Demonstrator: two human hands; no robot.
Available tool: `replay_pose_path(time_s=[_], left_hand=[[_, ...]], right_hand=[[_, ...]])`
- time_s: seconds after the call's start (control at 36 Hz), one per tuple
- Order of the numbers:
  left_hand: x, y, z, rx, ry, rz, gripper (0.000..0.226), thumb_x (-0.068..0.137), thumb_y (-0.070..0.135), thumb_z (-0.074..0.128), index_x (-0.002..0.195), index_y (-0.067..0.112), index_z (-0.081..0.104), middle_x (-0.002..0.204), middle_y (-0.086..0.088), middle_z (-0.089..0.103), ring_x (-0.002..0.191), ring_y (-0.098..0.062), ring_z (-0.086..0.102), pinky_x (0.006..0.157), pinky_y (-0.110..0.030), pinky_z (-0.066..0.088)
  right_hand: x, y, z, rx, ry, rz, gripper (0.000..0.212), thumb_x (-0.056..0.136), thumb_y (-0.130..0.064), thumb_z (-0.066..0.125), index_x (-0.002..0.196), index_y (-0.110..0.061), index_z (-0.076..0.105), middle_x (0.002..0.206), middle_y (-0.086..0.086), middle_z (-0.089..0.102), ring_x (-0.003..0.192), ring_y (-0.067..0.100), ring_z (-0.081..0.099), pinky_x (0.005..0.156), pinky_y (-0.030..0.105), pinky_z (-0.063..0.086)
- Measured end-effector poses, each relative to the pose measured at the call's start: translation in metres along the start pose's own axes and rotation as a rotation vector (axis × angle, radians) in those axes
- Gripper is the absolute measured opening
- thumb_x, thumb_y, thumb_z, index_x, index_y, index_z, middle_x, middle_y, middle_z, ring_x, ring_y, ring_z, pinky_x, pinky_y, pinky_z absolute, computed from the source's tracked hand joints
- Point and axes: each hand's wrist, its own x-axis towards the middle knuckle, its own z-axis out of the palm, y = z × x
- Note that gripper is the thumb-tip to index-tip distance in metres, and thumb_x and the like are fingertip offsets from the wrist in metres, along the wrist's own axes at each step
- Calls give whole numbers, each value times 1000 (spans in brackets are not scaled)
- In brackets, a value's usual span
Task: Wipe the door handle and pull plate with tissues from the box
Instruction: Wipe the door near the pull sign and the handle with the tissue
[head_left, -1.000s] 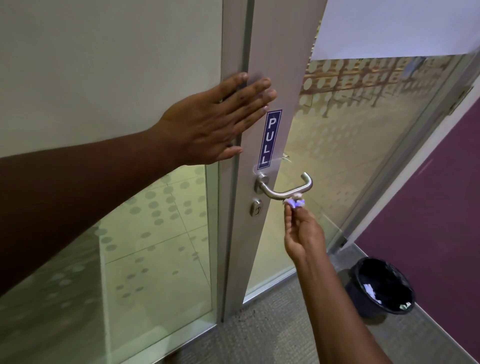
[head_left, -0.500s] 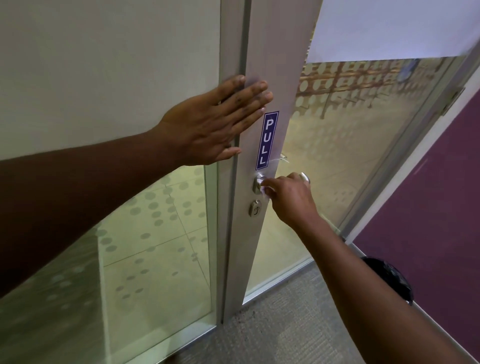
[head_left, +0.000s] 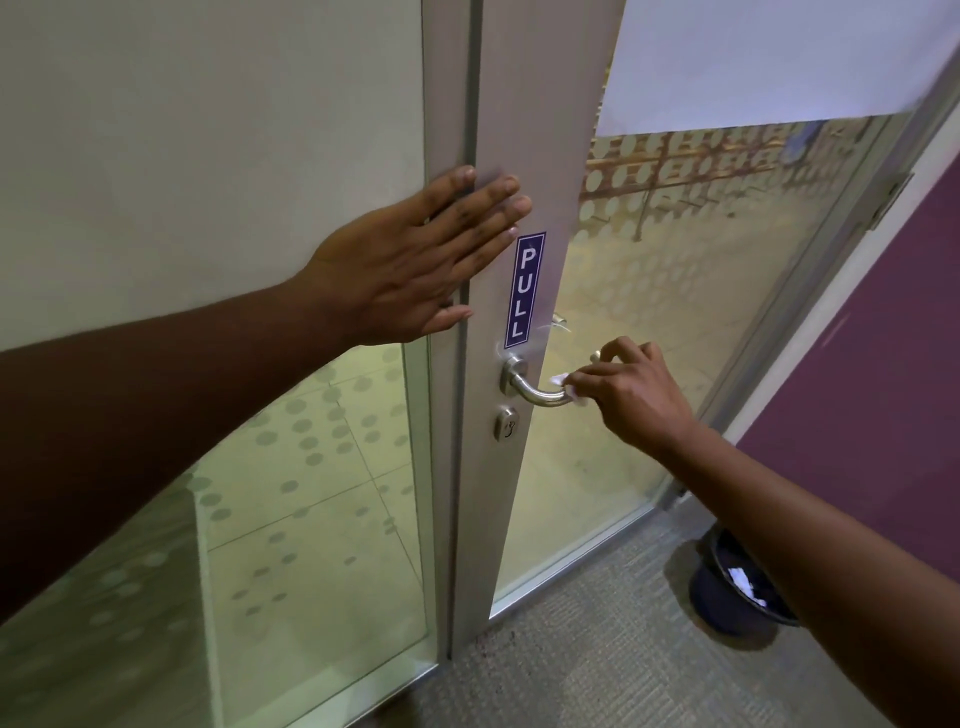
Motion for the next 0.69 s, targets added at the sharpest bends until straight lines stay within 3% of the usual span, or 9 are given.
replay_pose_path(time_s=[0.28,0.5,0.61,0.69], left_hand=[[0,1,0,21,16,1,83,101,53,-11,159,-6,-13,167,-30,-10,158,-42,-3,130,-50,12],[0,0,0,25,5,-5,83,101,54,-13,158,-7,-16,167,-31,-12,158,-43,-5,130,-50,10],[0,0,2,22,16,-4,83,101,53,-11,159,-6,-14,168,-30,-9,158,-43,-3,130,-51,11],[1,1,4,20,20,-4,83,101,53,-12,158,-7,-15,168,-30,-10,158,-42,-3,130,-50,11]], right_hand=[[10,45,-4,-51,-89,-37,23,89,-17,68,104,-34,72,112,-24,70,107,20,49,75,37,35],[16,10,-6,220,-203,124,19,99,-27,56,107,-30,73,88,-4,70,99,20,46,76,37,38],[35,-30,-5,255,-288,195,23,97,-15,52,89,-23,72,76,-1,67,87,23,45,68,33,31],[45,-48,-3,297,-248,371,26,91,-10,51,71,-16,67,66,4,62,75,32,54,66,32,32]])
